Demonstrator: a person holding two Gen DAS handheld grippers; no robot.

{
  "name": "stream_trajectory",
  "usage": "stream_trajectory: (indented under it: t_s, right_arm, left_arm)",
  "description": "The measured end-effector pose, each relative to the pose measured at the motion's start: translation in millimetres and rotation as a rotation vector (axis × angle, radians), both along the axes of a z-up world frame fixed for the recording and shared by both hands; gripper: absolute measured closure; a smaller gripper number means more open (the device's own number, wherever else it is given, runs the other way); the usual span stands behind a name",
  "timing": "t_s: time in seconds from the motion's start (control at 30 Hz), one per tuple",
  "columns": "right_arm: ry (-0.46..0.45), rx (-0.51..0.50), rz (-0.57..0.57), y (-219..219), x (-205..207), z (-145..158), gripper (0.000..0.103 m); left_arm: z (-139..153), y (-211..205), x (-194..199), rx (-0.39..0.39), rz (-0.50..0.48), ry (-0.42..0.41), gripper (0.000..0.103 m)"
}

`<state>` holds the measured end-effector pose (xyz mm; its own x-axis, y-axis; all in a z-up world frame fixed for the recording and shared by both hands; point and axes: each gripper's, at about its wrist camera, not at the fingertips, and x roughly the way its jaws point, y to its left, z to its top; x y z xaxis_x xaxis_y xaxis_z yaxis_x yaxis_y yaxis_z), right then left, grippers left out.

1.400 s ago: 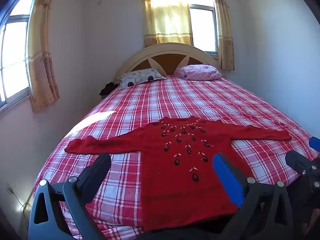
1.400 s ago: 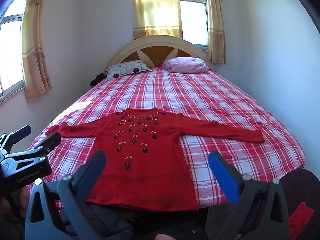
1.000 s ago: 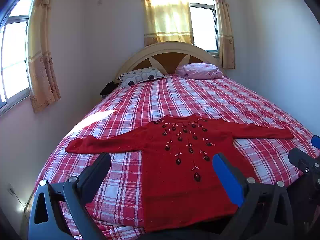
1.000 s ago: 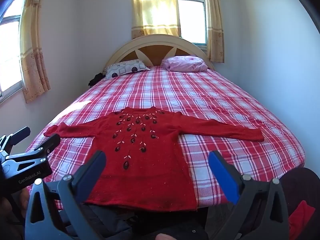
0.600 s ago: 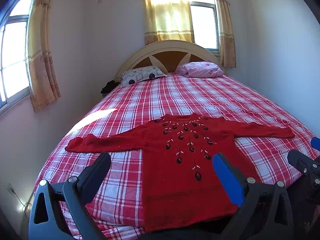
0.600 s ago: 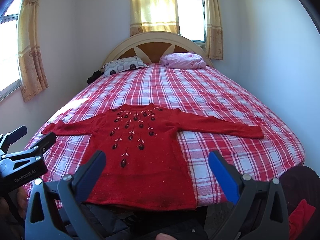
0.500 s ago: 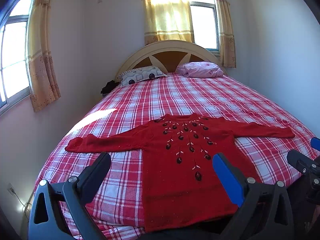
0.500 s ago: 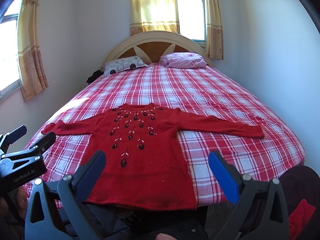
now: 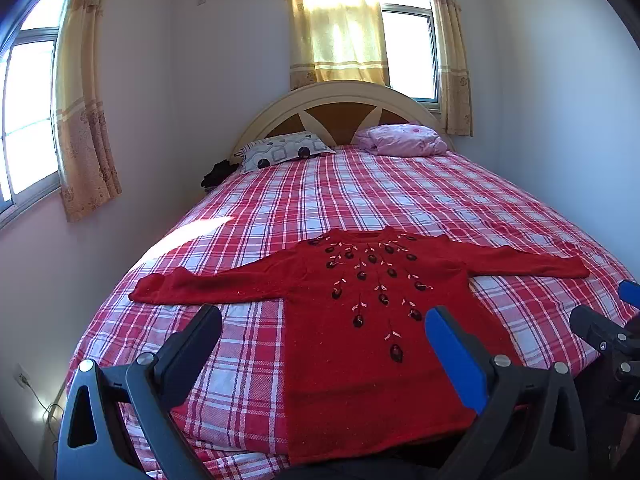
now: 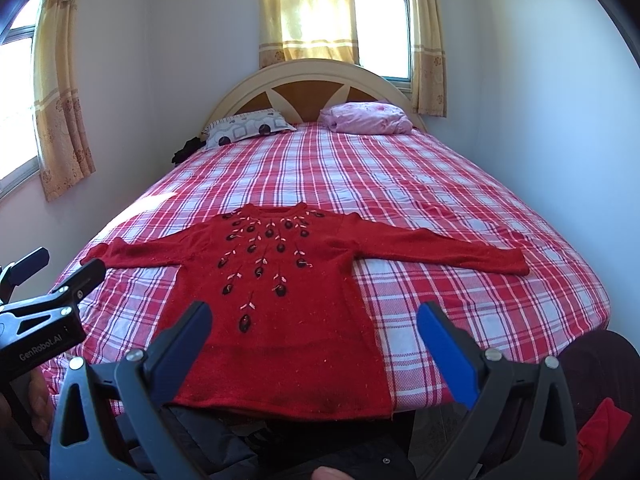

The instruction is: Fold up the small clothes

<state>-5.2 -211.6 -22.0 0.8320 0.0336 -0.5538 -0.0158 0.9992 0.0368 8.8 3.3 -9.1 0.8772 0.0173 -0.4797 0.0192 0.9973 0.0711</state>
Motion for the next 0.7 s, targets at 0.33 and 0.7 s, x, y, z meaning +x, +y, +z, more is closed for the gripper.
stream_trajectory:
  t_s: [0.33,0.7]
  right_arm:
    - [0.001,0.002,0.002,0.7,0.0,-0.9,0.000]
    - [0.006,-0.002,0.005,3.6,0.2,-4.2,0.000]
  left_arm:
    - [-0.2,0.1,0.4,0.001,0.004,-0.002,0.001]
    - [-0.9,3.2,2.6,-0.001,0.008,0.002,0.001]
